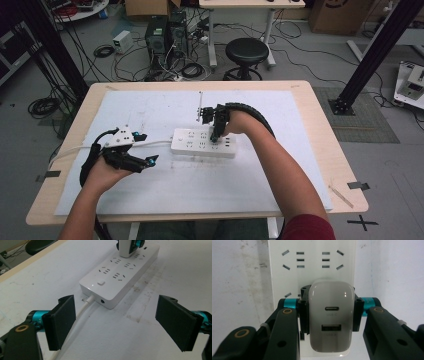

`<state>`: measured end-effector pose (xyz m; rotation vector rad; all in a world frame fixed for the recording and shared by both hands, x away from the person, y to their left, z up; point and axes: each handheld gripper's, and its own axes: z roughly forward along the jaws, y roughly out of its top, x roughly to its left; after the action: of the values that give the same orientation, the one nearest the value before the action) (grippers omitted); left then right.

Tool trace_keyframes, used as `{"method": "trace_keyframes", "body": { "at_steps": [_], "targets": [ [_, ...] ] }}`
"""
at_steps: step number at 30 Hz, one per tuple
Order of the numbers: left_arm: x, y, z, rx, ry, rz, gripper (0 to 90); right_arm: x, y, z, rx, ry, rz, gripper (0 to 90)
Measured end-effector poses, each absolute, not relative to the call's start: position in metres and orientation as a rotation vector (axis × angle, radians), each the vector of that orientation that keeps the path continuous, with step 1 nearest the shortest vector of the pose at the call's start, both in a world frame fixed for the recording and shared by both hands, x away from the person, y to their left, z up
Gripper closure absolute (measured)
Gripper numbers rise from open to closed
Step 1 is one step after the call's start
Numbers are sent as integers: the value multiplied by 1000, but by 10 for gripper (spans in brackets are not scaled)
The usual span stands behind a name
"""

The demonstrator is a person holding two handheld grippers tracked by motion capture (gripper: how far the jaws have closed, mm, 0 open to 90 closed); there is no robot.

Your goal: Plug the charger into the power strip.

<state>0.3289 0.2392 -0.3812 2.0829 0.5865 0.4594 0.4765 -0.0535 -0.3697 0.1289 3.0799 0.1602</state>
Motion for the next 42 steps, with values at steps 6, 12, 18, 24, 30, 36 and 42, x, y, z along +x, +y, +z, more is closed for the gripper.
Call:
{"method": "trace_keyframes", "body": {
  "at_steps": [6, 12, 18, 24, 30, 36, 42],
  "targets": [
    [325, 237, -382, 2085, 584, 467, 167, 479, -58, -374, 170, 3090, 227, 637],
    [326, 240, -381, 2088, 587, 465, 166, 478, -58, -374, 170, 3088, 225, 631],
    [328, 243, -379, 2095, 583, 471, 167, 482, -65, -365, 274, 3084, 282, 489],
    [331, 247, -381, 2083, 596, 482, 167, 474, -85, -345, 415, 3021, 510, 345],
    [334, 248, -378, 2067, 591, 482, 166, 449, -108, -331, 484, 2922, 820, 253],
    [333, 250, -374, 2063, 561, 499, 166, 426, -130, -333, 591, 2853, 965, 206],
    [332, 251, -374, 2039, 538, 495, 166, 384, -172, -341, 656, 2672, 1224, 199]
  ]
}}
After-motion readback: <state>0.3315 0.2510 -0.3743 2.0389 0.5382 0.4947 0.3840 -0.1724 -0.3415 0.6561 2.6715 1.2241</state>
